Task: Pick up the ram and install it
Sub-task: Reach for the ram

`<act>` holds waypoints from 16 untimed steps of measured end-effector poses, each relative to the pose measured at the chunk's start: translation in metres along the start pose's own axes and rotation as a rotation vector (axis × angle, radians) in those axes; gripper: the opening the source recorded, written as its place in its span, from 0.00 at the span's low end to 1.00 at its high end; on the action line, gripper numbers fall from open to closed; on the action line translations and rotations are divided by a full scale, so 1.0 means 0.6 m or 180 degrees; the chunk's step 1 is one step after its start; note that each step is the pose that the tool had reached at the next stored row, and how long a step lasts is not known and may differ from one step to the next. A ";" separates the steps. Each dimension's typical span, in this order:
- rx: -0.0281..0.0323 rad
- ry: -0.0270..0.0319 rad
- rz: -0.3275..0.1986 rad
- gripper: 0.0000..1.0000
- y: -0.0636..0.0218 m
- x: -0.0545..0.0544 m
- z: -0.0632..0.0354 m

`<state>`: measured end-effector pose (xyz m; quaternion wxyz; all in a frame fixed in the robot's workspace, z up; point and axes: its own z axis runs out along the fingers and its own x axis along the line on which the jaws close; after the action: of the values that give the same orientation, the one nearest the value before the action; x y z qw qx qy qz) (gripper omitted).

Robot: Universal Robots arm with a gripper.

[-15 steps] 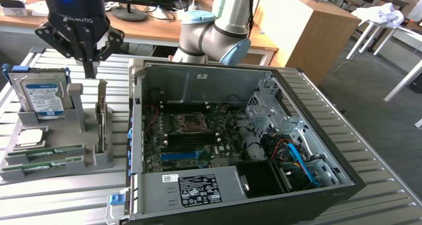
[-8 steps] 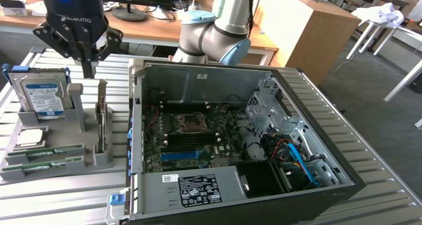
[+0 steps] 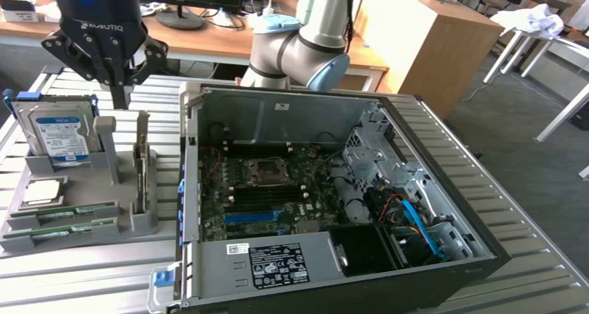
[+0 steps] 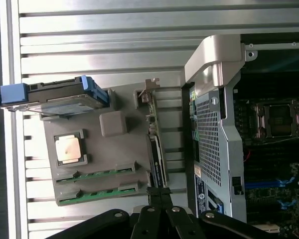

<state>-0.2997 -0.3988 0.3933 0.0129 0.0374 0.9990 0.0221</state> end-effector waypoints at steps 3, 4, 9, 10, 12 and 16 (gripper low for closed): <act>0.0000 0.0000 0.0000 0.11 0.000 0.003 0.000; 0.0000 0.0000 0.0000 0.11 0.000 0.004 0.000; 0.0000 0.0000 0.0000 0.11 -0.001 0.009 0.000; 0.0000 0.0000 0.0000 0.11 -0.001 0.011 0.000; 0.0000 0.0000 0.0000 0.11 -0.001 0.013 0.000; 0.0000 0.0000 0.0000 0.11 -0.001 0.018 0.000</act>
<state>-0.3104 -0.3989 0.3933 0.0130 0.0374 0.9990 0.0221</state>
